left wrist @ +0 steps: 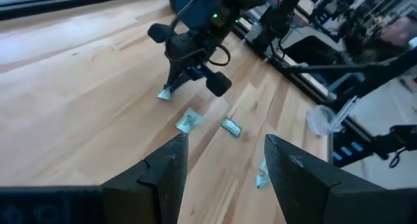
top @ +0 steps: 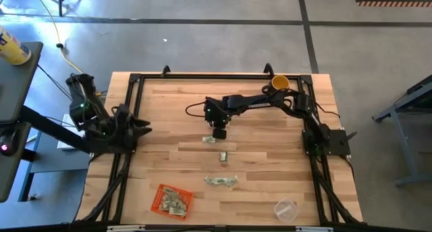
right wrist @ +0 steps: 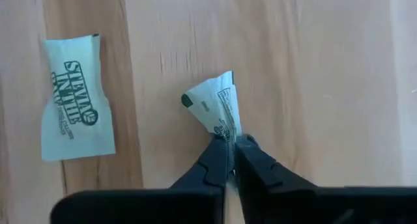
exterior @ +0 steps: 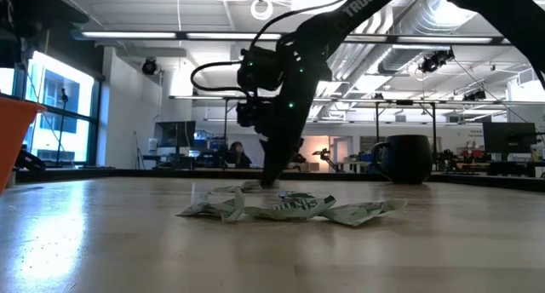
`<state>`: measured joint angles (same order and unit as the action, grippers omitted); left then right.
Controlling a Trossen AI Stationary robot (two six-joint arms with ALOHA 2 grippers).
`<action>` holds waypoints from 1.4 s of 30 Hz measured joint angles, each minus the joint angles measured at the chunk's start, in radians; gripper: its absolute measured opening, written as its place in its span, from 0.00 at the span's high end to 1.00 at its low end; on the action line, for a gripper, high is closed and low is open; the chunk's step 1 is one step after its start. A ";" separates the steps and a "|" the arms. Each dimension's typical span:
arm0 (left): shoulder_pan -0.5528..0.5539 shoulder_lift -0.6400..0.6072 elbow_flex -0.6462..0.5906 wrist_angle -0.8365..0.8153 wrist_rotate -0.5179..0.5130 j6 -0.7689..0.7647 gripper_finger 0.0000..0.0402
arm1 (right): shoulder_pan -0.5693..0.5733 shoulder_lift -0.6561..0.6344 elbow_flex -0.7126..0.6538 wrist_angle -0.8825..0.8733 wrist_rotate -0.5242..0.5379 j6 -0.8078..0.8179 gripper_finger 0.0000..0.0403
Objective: Pick and place items into bin
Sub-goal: Put the white stevia packet into the orange bin
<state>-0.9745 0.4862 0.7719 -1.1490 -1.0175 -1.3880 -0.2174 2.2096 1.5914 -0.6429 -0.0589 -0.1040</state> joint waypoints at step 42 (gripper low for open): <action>0.411 0.987 -0.001 1.127 0.170 1.755 0.42 | 0.292 -0.252 -0.004 0.029 -0.111 0.339 0.98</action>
<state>-0.5635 1.4734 0.7712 -0.0223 -0.8472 0.3666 0.0749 1.9575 1.5871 -0.6136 -0.1702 0.2355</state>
